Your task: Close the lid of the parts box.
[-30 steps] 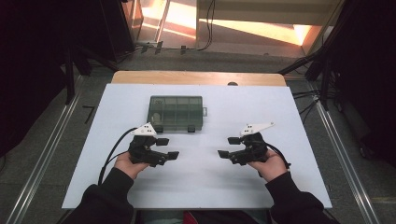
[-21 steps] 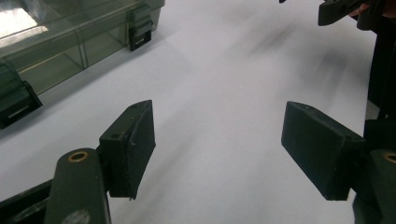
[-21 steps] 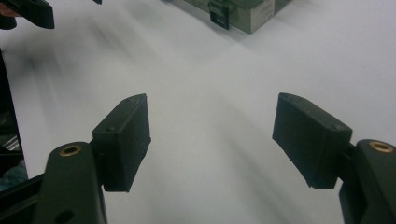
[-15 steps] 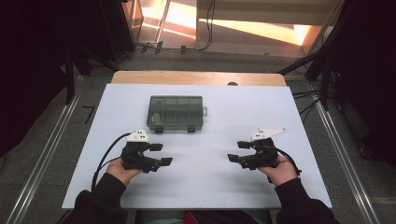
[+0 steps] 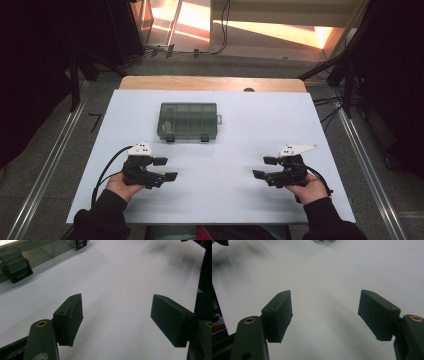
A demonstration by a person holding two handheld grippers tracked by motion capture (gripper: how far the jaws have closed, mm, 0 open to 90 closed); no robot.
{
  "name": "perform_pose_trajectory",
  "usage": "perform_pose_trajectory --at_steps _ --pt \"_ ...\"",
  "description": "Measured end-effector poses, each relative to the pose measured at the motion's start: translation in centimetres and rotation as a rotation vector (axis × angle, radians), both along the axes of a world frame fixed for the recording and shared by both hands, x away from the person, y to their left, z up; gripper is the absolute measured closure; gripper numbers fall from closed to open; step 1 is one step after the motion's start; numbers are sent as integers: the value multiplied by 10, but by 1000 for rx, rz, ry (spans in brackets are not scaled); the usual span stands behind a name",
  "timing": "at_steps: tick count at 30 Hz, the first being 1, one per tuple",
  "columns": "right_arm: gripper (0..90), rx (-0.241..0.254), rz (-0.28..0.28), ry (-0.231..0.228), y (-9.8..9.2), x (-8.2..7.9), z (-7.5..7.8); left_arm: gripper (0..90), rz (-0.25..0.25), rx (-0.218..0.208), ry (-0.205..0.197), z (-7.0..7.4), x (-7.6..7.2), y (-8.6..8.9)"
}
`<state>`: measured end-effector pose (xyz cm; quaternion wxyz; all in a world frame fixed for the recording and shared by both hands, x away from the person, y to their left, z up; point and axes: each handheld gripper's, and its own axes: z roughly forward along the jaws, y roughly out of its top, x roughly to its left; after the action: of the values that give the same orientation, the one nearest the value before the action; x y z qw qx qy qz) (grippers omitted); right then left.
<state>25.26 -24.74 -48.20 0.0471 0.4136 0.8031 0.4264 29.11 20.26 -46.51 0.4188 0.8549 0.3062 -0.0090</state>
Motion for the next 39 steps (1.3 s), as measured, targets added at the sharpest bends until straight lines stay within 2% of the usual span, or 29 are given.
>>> perform_pose_trajectory --at_steps 10,14,21,39 --pt "256 -3 -32 4 -14 -9 -5 262 26 0 5 -2 -1 13" --pt "256 -6 -43 4 -19 -9 -7 262 36 -4 21 -4 3 14" --pt "255 -13 -43 14 -18 -6 -10 261 48 -15 19 -3 8 15" --pt "255 -8 -28 23 -14 -6 -12 262 35 -17 11 -2 6 14"
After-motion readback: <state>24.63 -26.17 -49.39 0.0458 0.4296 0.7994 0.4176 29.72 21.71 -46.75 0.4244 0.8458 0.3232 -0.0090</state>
